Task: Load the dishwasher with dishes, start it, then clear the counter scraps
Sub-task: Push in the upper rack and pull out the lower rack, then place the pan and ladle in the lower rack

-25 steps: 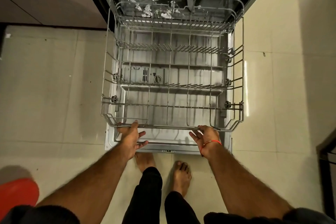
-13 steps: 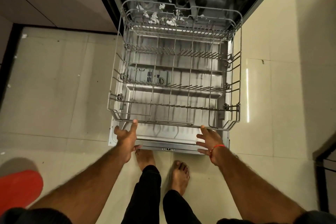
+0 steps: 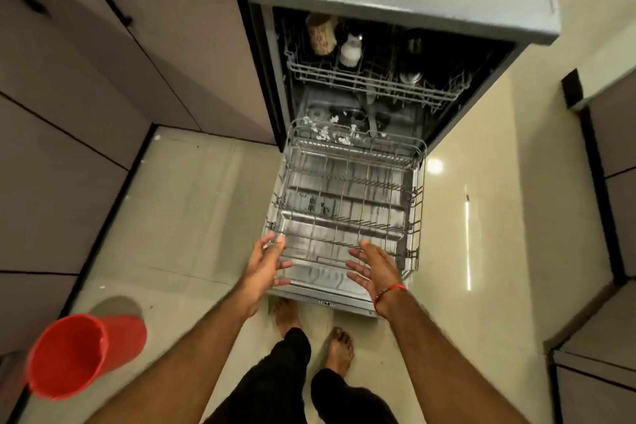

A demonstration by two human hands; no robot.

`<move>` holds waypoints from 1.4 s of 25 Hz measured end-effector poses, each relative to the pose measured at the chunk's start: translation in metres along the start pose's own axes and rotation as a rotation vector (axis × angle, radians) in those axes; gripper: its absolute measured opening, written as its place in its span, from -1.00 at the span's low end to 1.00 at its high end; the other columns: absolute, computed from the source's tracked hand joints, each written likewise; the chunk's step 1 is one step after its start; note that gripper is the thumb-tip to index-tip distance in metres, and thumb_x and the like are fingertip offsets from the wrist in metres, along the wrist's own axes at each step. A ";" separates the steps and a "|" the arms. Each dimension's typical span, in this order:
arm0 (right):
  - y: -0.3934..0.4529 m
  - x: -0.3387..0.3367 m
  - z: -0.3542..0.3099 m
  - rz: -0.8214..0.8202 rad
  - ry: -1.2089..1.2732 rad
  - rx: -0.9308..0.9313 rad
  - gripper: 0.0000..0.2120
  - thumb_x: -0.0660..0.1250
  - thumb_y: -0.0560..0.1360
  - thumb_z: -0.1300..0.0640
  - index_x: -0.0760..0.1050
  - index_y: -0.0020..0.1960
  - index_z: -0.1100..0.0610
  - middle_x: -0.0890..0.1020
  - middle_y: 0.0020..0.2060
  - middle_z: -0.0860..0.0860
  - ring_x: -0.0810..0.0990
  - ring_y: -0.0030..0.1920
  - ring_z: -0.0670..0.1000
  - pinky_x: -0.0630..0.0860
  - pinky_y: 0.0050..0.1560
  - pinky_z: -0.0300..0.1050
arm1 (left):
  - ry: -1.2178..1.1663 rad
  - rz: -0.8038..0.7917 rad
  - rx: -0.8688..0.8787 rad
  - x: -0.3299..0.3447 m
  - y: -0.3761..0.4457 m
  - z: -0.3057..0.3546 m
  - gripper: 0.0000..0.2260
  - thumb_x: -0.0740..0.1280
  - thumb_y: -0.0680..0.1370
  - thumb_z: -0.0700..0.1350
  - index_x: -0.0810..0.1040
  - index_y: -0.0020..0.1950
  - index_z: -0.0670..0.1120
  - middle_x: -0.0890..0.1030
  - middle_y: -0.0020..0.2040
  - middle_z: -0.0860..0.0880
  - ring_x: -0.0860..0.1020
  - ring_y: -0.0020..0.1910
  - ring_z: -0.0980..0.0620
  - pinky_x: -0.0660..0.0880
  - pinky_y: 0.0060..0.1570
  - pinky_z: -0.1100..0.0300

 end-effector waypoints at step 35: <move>-0.184 0.841 -0.066 -0.854 -0.620 -0.413 -0.83 0.24 0.63 0.23 0.56 0.16 0.16 0.68 0.09 0.20 0.66 -0.05 0.13 0.59 -0.09 -0.04 | 0.107 0.802 0.612 -0.649 -0.089 0.332 -0.77 0.39 0.61 -0.08 0.59 0.25 0.14 0.60 0.19 0.14 0.63 -0.09 0.12 0.54 -0.08 0.36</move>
Point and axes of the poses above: each hand's wrist, its own y-axis towards the middle knuckle, its own x-axis out of the palm, z = x × y, the point moved 5 cm from there along y, towards the middle knuckle
